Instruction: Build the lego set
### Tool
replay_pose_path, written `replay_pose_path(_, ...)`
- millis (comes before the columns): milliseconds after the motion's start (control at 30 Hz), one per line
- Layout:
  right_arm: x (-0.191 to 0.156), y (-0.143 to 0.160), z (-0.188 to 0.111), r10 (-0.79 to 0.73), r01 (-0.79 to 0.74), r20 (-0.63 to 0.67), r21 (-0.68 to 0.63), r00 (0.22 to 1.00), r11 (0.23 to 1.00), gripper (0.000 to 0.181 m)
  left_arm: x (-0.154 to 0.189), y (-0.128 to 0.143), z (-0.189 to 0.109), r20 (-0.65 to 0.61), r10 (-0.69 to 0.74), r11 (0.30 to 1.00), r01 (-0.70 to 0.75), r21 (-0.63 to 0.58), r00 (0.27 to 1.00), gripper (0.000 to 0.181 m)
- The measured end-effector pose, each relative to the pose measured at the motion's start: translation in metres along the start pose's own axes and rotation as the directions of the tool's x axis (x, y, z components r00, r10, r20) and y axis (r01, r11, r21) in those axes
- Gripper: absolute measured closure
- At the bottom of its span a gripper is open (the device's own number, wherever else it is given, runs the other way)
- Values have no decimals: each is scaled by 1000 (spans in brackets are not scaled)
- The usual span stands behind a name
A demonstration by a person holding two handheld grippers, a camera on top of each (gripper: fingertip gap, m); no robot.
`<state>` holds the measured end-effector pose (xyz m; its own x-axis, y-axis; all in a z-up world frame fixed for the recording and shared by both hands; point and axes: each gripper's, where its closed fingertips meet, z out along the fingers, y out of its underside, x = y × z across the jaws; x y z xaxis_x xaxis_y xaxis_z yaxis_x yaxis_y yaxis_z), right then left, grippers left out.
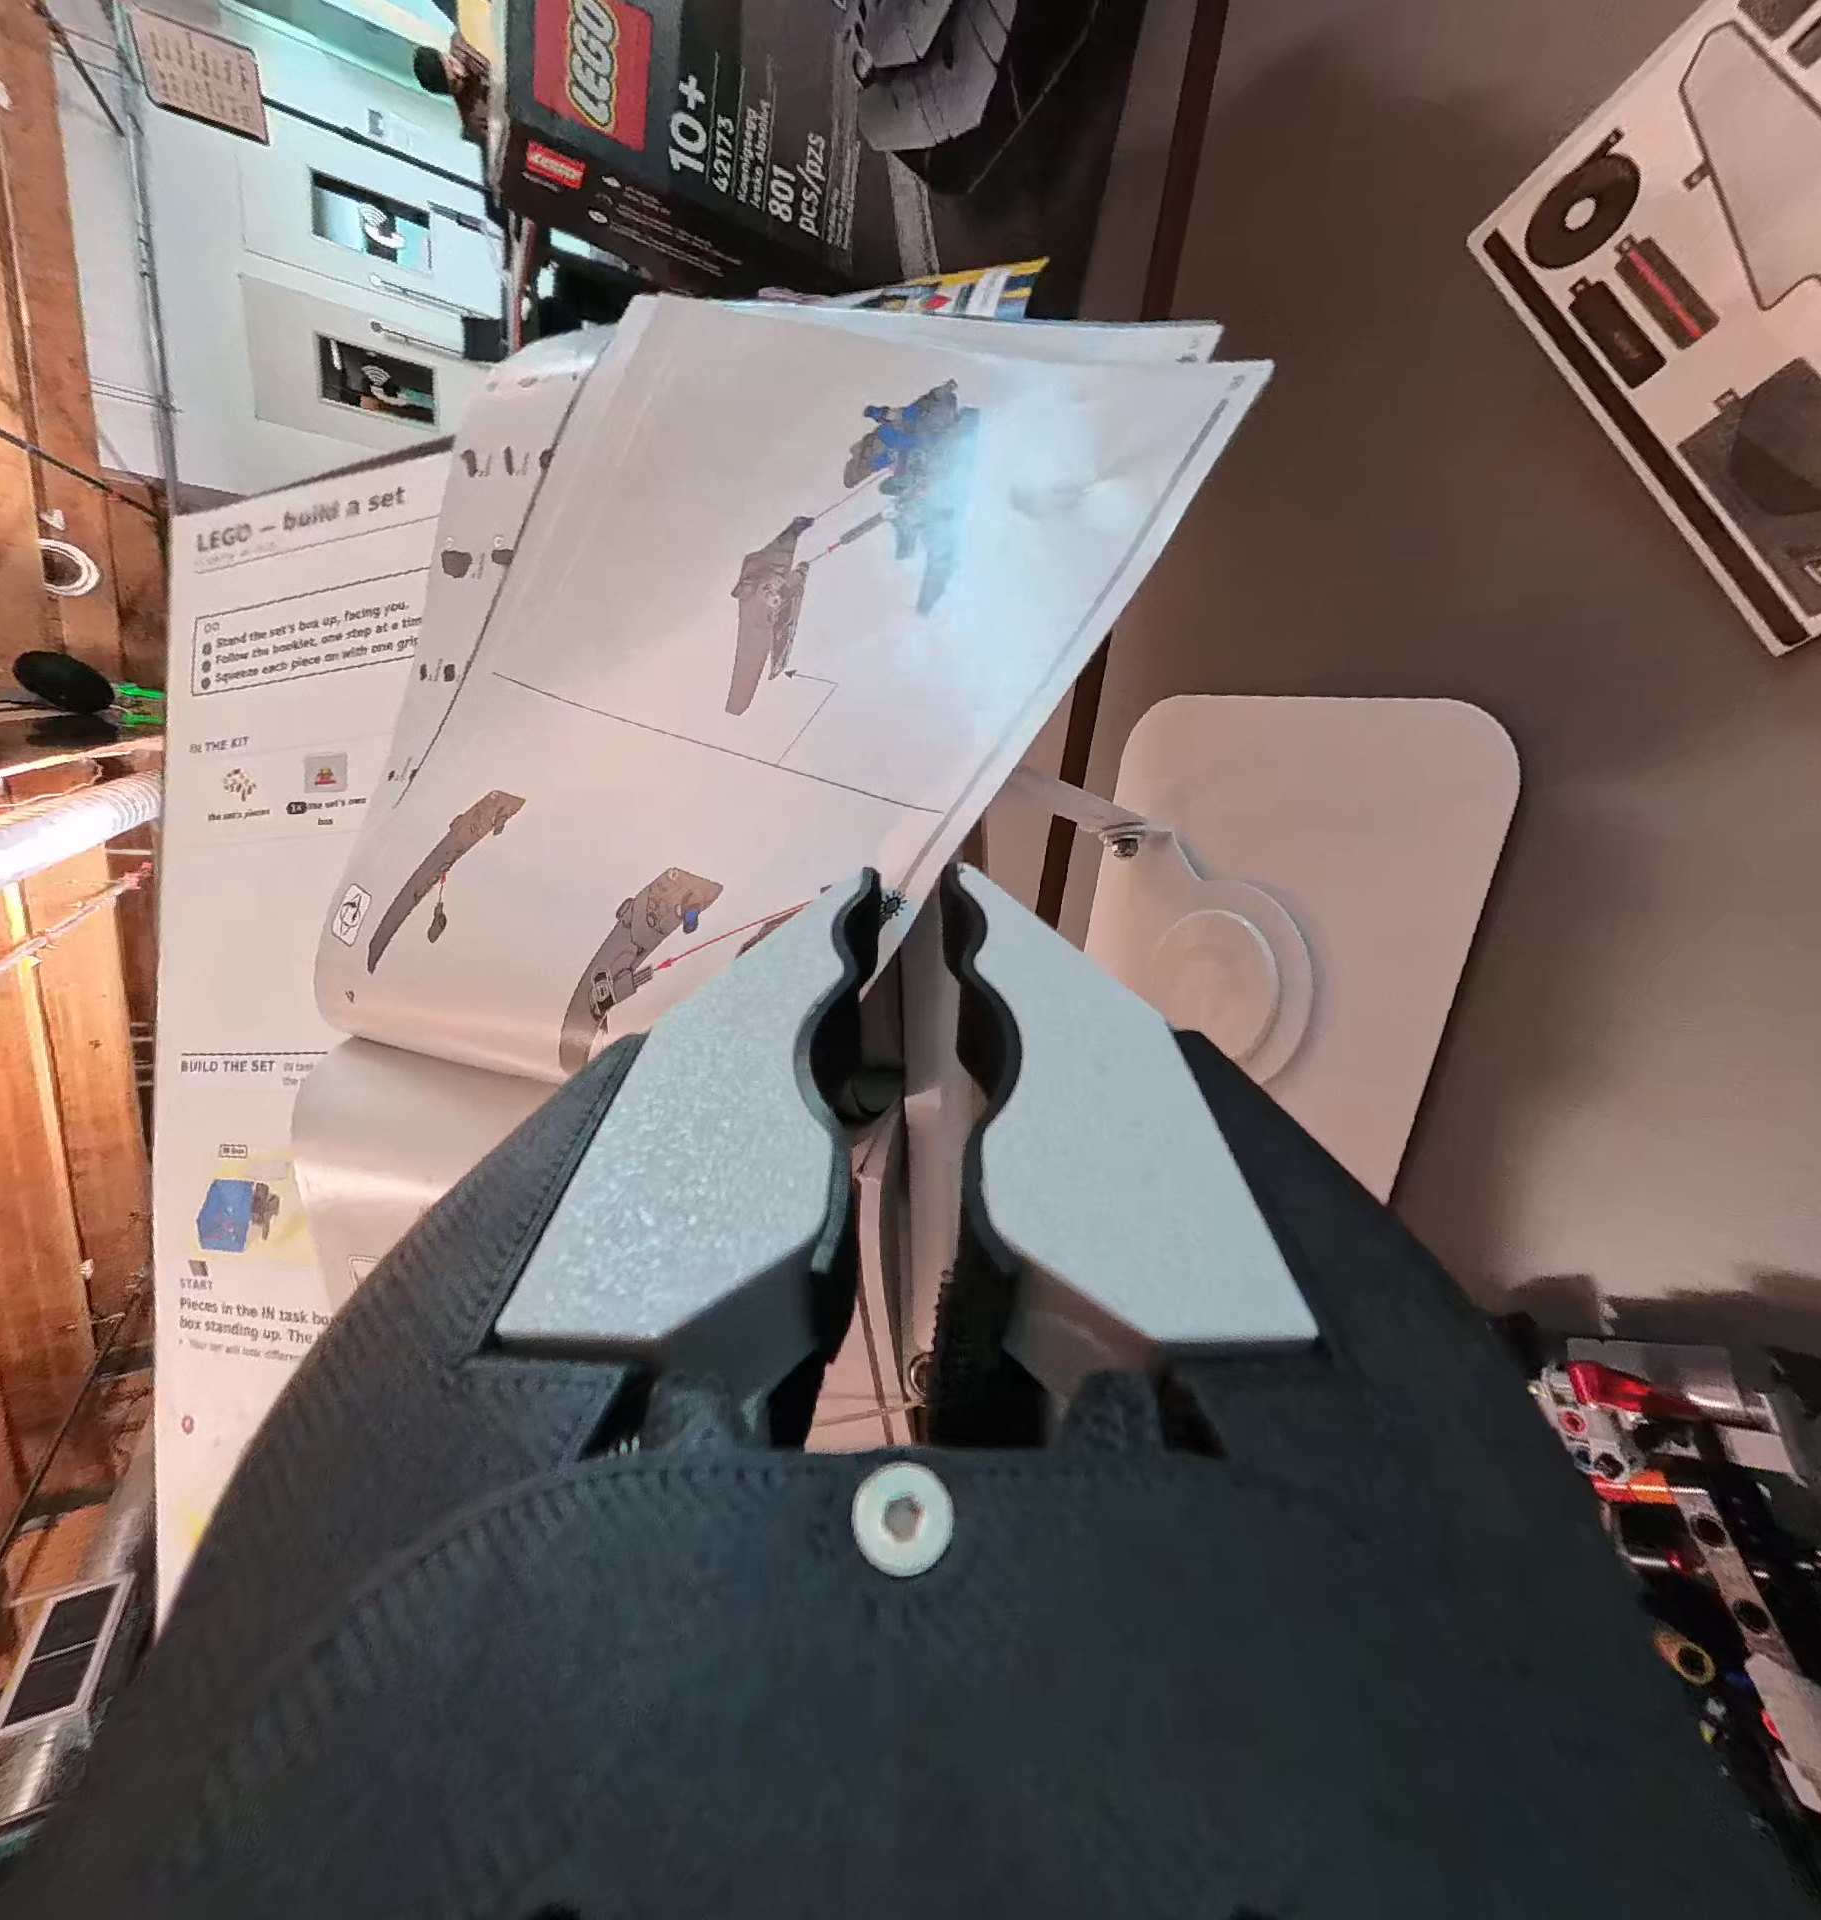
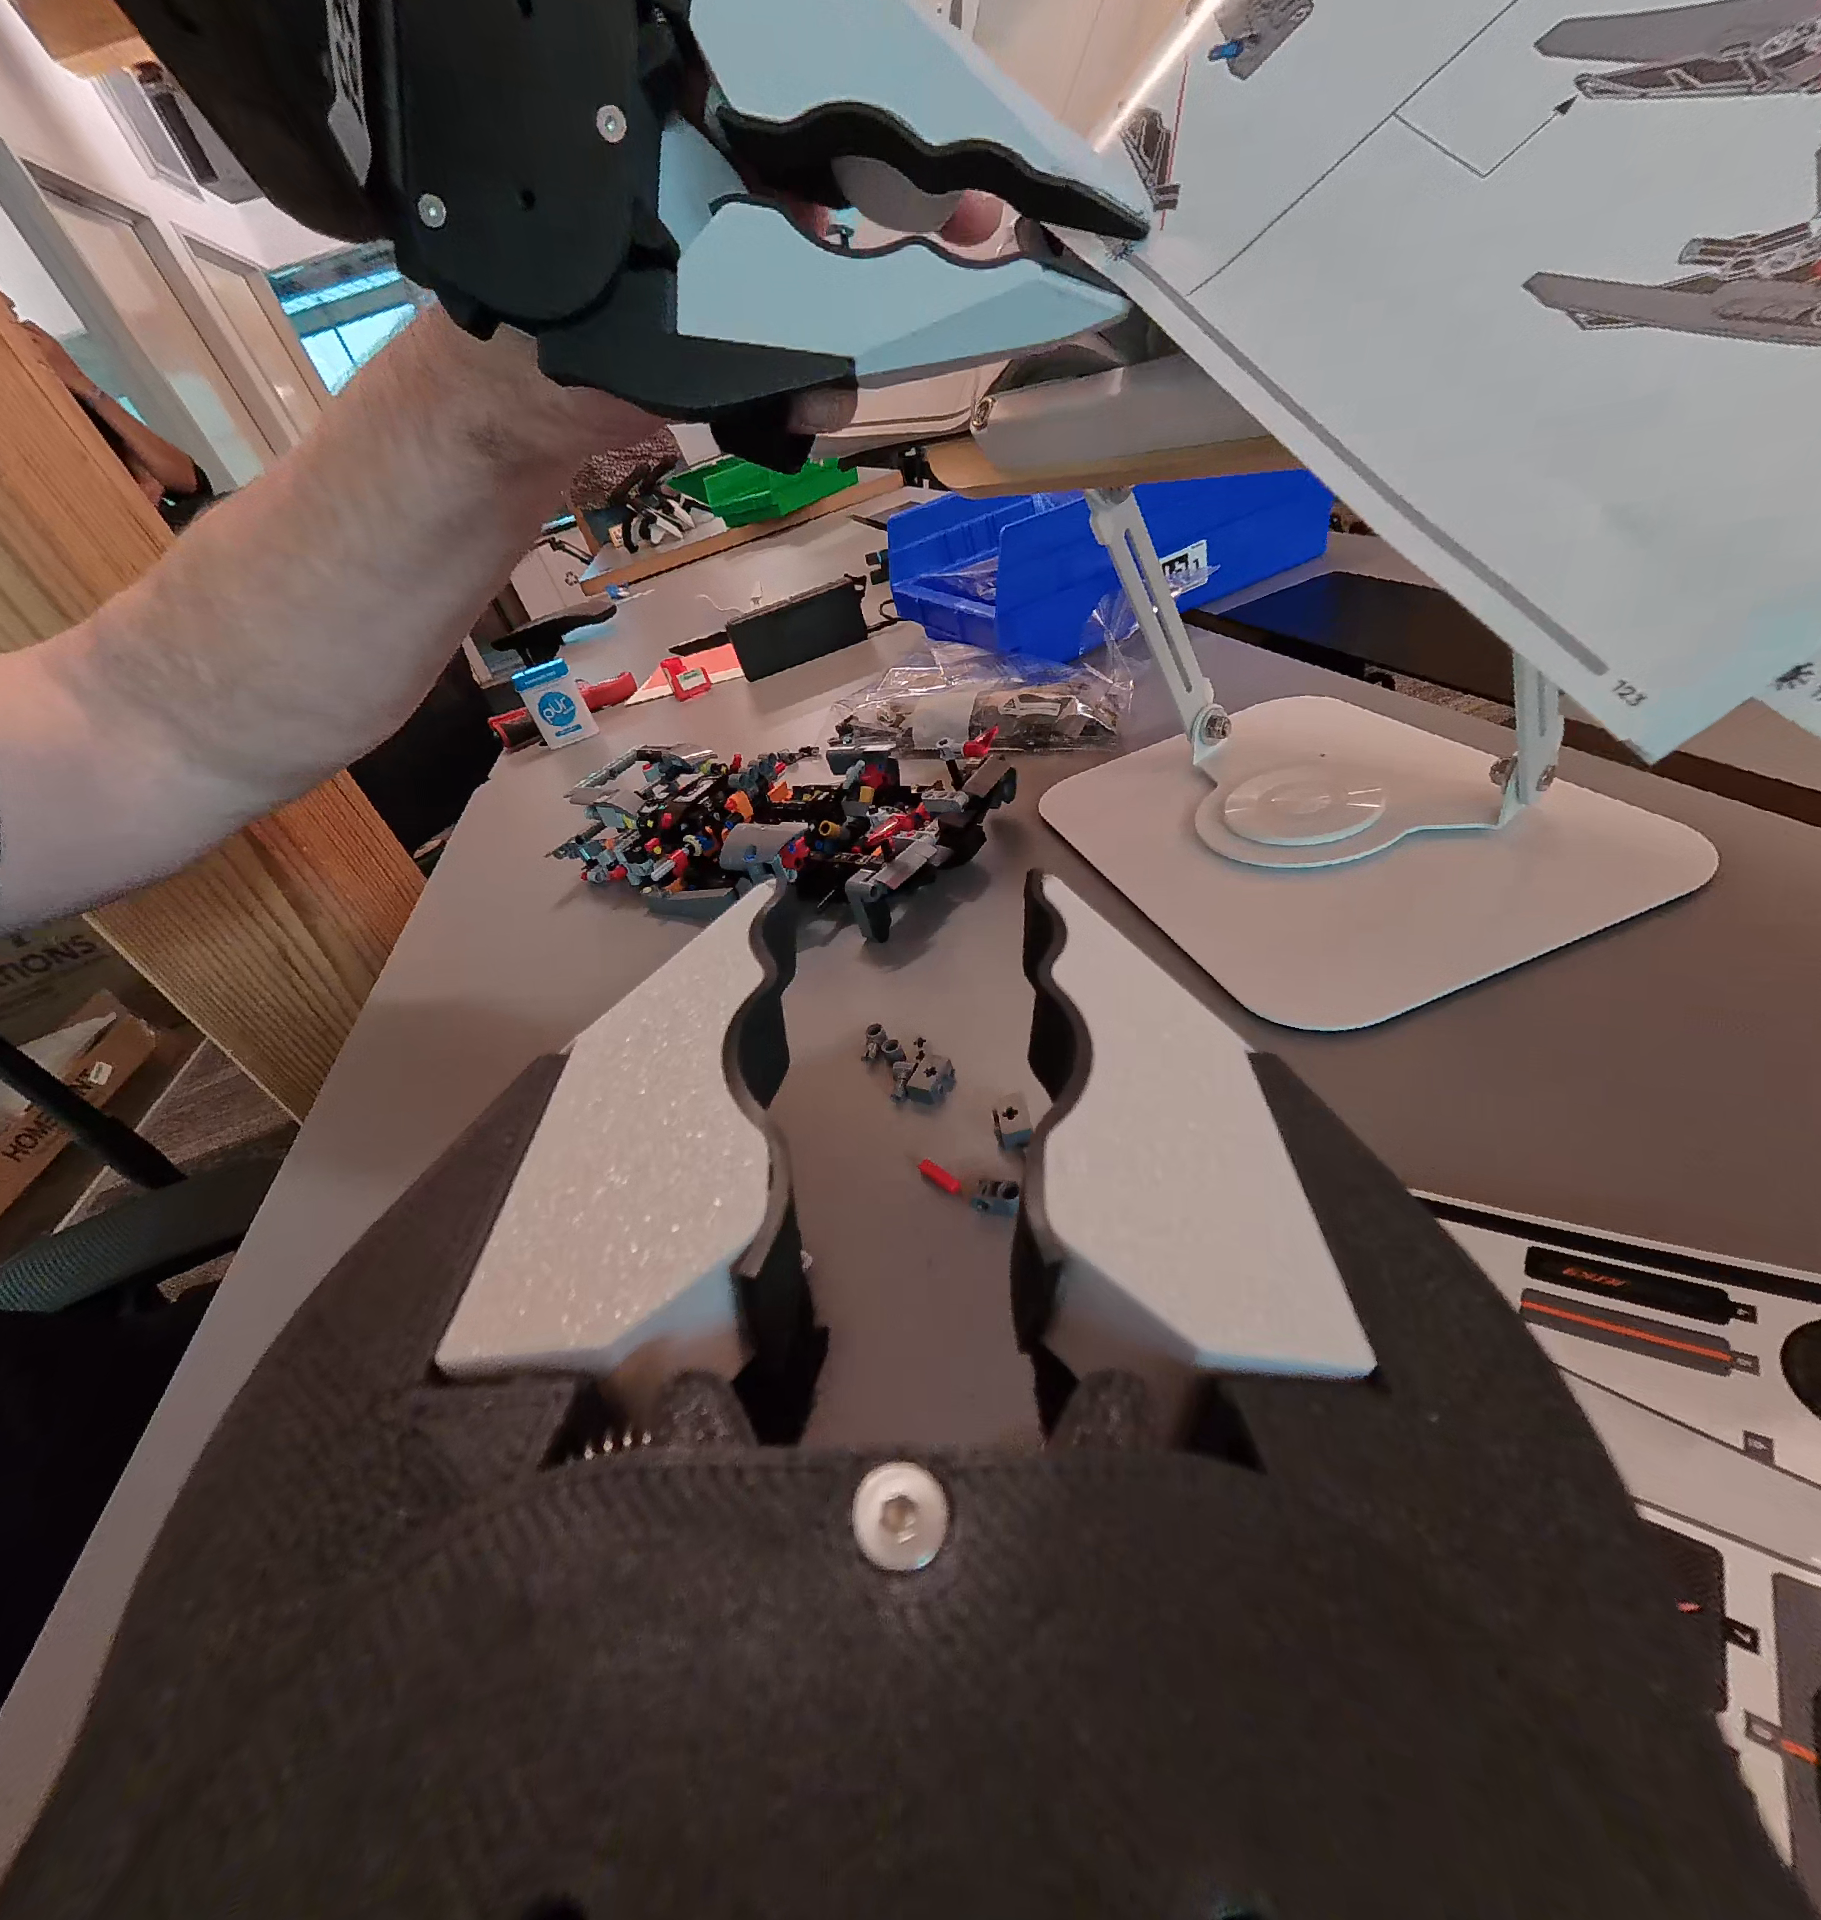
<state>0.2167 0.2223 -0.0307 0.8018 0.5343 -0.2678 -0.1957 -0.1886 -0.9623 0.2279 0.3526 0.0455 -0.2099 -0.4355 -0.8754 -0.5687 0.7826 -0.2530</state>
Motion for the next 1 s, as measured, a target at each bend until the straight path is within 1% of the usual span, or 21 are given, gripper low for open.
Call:
replay_pose_path(167, -2, -1, 0, -2, 2, 5, 0, 1000, 1000, 139, 2, -1, 4, -42, -34, 999, 34, -23, 999, 174)
replay_pose_path(300, -3, -1, 0, -4, 4, 9, 0, 1000, 1000, 139, 3, -3, 4, -99, -110, 994, 109, -21, 989, 175)
replay_pose_path(467, -4, -1, 1, -2, 2, 14, -3, 1000, 1000, 139, 4, -2, 7, -176, -225, 974, 224, -22, 958, 175)
replay_pose_path(567, -4, -1, 0, 0, 0, 15, 0, 1000, 1000, 139, 4, -2, 9, -203, -268, 963, 269, -26, 942, 176)
replay_pose_path(1000, -6, -2, 1, 0, 0, 24, -2, 1000, 1000, 140, 5, -5, 9, -292, -356, 933, 355, -57, 888, 178)
